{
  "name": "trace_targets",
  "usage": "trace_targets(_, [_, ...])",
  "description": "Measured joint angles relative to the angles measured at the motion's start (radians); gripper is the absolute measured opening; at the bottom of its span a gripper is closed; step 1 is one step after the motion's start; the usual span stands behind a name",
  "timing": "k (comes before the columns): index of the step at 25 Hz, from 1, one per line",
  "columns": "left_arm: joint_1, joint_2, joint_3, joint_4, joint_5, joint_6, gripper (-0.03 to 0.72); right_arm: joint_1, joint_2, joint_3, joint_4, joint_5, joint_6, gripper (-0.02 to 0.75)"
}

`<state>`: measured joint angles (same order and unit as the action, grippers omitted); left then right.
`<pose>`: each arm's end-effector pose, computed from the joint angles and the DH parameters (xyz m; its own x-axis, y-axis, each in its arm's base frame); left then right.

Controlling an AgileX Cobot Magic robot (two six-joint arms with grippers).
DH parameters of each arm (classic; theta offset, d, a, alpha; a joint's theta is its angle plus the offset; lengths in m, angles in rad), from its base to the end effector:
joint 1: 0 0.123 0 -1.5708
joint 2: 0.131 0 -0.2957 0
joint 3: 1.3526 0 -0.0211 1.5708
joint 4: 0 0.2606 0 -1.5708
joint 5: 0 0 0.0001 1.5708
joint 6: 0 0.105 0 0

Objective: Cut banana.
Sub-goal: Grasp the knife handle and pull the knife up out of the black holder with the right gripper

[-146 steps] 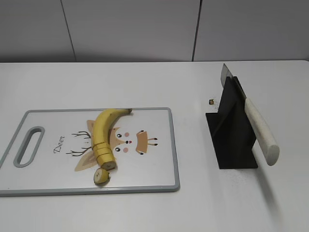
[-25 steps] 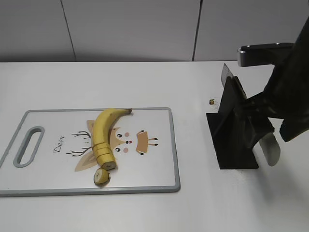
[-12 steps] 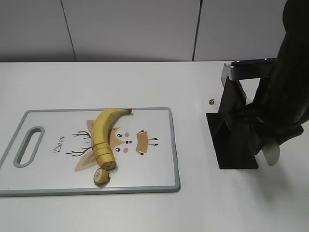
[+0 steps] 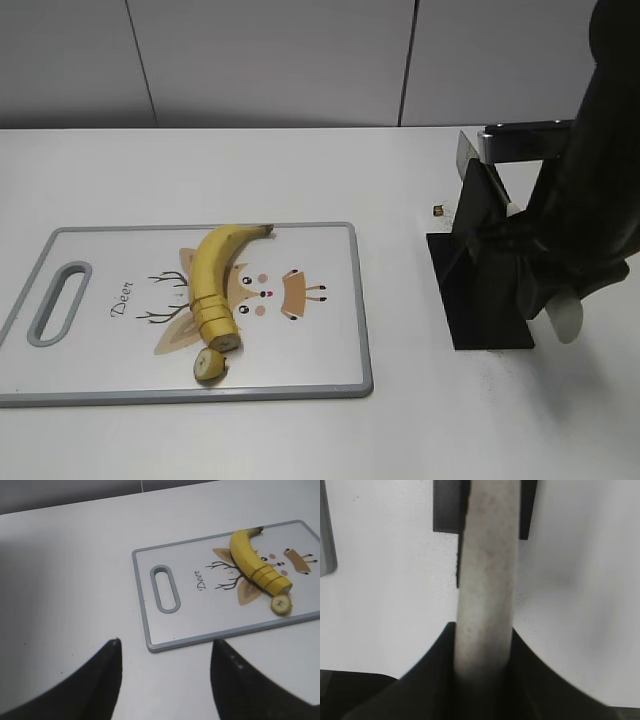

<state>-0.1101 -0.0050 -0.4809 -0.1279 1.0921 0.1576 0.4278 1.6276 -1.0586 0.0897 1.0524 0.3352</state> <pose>0.0035 -0.0124 0.2677 -0.4674 0.1499 -0.8713 0.2542 0.9667 0.0299 0.2694 0.1318 0.2068 -0.9988 -0.0492 -0.0068 -0.0496 0.9950 0.0864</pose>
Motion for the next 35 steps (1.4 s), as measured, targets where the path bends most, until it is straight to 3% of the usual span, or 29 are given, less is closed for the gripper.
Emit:
trace_targets(29, [0.000, 0.000, 0.000, 0.000, 0.000, 0.000, 0.551, 0.002, -0.346, 0.000, -0.003, 0.022, 0.069, 0.161])
trace_targets(35, [0.000, 0.000, 0.000, 0.000, 0.000, 0.000, 0.551, 0.002, -0.376, 0.000, -0.012, 0.023, -0.043, 0.161])
